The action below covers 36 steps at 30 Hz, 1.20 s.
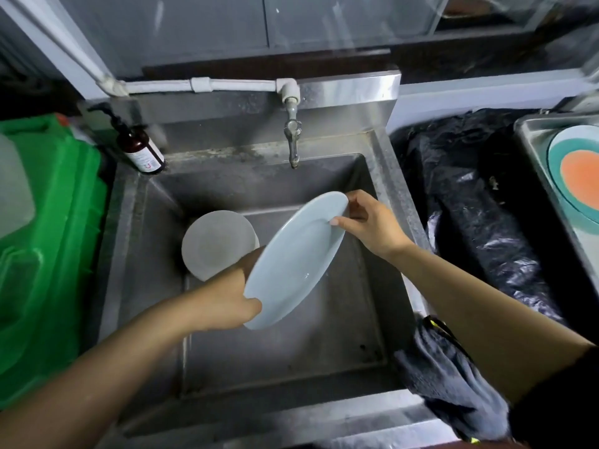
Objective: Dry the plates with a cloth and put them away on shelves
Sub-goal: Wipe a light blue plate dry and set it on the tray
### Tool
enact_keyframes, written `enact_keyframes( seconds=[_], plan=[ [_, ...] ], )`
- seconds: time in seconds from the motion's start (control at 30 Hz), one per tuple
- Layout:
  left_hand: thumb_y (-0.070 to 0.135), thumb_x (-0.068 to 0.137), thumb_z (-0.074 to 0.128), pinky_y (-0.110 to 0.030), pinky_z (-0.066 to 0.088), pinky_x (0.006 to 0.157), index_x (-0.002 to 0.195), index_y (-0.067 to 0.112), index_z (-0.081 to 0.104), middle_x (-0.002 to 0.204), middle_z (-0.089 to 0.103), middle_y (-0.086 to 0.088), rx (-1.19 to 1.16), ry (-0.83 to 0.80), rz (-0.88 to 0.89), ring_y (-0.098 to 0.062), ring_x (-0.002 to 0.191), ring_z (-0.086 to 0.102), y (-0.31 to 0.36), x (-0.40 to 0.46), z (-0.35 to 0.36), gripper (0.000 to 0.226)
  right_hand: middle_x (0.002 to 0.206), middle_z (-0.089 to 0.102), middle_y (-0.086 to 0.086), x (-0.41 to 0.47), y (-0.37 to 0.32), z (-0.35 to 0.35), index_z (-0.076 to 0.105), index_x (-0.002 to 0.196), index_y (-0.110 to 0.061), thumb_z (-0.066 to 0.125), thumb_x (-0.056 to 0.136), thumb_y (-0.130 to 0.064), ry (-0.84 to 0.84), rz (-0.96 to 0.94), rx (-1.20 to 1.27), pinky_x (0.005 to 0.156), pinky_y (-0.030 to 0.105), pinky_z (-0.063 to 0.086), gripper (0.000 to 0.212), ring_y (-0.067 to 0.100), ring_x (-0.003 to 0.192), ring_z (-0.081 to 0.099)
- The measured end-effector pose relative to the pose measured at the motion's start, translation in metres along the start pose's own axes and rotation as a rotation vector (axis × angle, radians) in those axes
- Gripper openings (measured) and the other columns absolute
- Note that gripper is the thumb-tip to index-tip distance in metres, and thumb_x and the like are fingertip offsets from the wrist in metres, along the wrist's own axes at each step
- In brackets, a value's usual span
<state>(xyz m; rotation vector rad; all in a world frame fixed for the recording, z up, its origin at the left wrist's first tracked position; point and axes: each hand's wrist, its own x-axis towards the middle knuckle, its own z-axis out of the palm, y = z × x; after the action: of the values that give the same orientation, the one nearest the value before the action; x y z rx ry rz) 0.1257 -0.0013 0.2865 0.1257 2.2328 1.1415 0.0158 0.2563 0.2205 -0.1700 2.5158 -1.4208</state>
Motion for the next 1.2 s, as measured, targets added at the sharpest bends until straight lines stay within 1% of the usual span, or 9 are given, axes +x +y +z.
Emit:
enact_keyframes(
  seconds=[0.13,0.3,0.5,0.57,0.73,0.87,1.0,1.13,1.2],
  plan=[
    [-0.005,0.077,0.052,-0.024,0.054,0.083,0.116,0.073,0.022,0.109,0.048,0.042,0.012,0.036,0.004,0.012,0.107,0.048,0.012,-0.007,0.005,0.092,0.104,0.068,-0.006,0.004,-0.003,0.004,0.058,0.113,-0.028,0.077,0.08,-0.041,-0.016,-0.028,-0.013,0.09,0.036,0.055,0.04,0.013,0.099,0.065],
    [-0.011,0.075,0.055,-0.034,0.056,0.084,0.116,0.047,0.043,0.112,0.061,0.014,-0.19,0.081,-0.099,-0.001,0.102,0.059,0.014,-0.009,0.023,0.072,0.127,0.06,-0.008,-0.003,-0.002,0.006,0.047,0.138,-0.028,0.07,0.086,-0.044,-0.127,0.034,-0.118,0.095,0.024,0.045,0.059,0.014,0.117,0.058],
    [-0.014,0.079,0.054,-0.032,0.057,0.065,0.125,0.027,0.049,0.112,0.065,0.002,-0.445,0.12,-0.298,-0.021,0.107,0.06,0.004,0.001,0.066,0.061,0.15,0.044,-0.004,-0.069,0.048,-0.015,0.025,0.153,-0.035,0.057,0.095,-0.045,-0.306,0.07,-0.457,0.107,0.028,0.033,0.067,0.018,0.136,0.041],
    [-0.012,0.081,0.053,-0.038,0.058,0.069,0.129,0.024,0.046,0.116,0.064,0.0,-0.509,0.142,-0.376,-0.025,0.107,0.06,0.001,0.007,0.077,0.061,0.148,0.046,-0.001,-0.105,0.074,-0.025,0.027,0.152,-0.033,0.053,0.096,-0.049,-0.386,0.074,-0.559,0.107,0.028,0.032,0.064,0.02,0.137,0.039],
    [-0.015,0.08,0.057,-0.053,0.058,0.077,0.131,0.029,0.046,0.124,0.058,-0.001,-0.669,0.2,-0.419,-0.03,0.115,0.054,0.0,0.016,0.096,0.068,0.131,0.062,0.006,-0.2,0.141,-0.038,0.062,0.128,-0.028,0.031,0.085,-0.081,-0.308,-0.083,-0.831,0.108,0.049,0.037,0.076,0.032,0.127,0.053],
    [-0.017,0.08,0.059,-0.053,0.057,0.076,0.113,0.034,0.054,0.118,0.06,0.001,-0.721,0.266,-0.42,-0.029,0.112,0.055,0.005,0.013,0.107,0.061,0.156,0.033,0.009,-0.242,0.163,-0.045,0.047,0.142,-0.032,0.049,0.071,-0.082,-0.271,-0.072,-0.926,0.11,0.065,0.025,0.086,0.038,0.144,0.027],
    [-0.017,0.079,0.058,-0.06,0.055,0.08,0.123,0.03,0.053,0.124,0.059,-0.003,-0.789,0.297,-0.406,-0.032,0.116,0.054,0.01,0.007,0.113,0.065,0.156,0.032,0.013,-0.259,0.174,-0.049,0.039,0.147,-0.029,0.058,0.073,-0.049,-0.325,-0.094,-0.891,0.105,0.059,0.037,0.079,0.047,0.143,0.023],
    [-0.018,0.081,0.054,-0.059,0.056,0.076,0.117,0.03,0.058,0.118,0.063,-0.004,-0.882,0.328,-0.342,-0.032,0.112,0.057,0.021,-0.004,0.117,0.061,0.142,0.053,0.011,-0.251,0.171,-0.049,0.051,0.136,-0.024,0.027,0.067,-0.012,-0.319,-0.141,-0.789,0.098,0.052,0.048,0.074,0.046,0.137,0.036],
    [-0.019,0.081,0.053,-0.059,0.056,0.077,0.108,0.034,0.061,0.112,0.066,-0.001,-0.907,0.347,-0.302,-0.029,0.108,0.059,0.028,-0.01,0.117,0.059,0.148,0.046,0.007,-0.24,0.162,-0.05,0.05,0.14,-0.026,0.022,0.065,-0.008,-0.266,-0.119,-0.612,0.111,0.043,0.039,0.082,0.037,0.142,0.032]
  ],
)
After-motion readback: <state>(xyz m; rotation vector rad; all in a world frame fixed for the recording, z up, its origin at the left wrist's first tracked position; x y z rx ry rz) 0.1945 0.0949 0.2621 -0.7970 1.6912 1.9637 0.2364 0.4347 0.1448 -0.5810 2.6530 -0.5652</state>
